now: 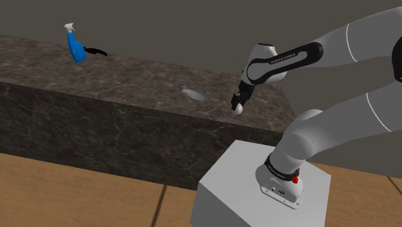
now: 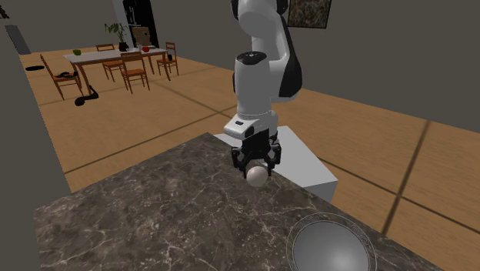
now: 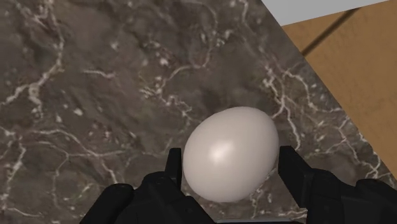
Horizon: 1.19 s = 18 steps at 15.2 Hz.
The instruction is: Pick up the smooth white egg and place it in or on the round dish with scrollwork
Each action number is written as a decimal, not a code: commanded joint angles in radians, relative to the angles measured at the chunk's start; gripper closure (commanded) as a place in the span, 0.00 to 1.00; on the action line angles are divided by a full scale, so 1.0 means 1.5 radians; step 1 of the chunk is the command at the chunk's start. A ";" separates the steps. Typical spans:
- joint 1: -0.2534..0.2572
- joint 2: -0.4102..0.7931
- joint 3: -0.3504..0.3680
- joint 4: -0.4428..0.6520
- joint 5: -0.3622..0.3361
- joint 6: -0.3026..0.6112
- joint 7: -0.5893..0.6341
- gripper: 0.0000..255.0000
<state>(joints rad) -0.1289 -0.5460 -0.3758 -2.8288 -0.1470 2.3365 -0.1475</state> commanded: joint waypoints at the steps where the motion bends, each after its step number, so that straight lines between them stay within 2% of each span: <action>1: -0.002 -0.011 0.003 0.006 0.000 -0.018 0.002 1.00; 18: -0.004 -0.099 0.039 0.109 0.011 -0.207 0.018 1.00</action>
<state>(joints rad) -0.1342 -0.6888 -0.3194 -2.6760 -0.1315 2.0420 -0.1211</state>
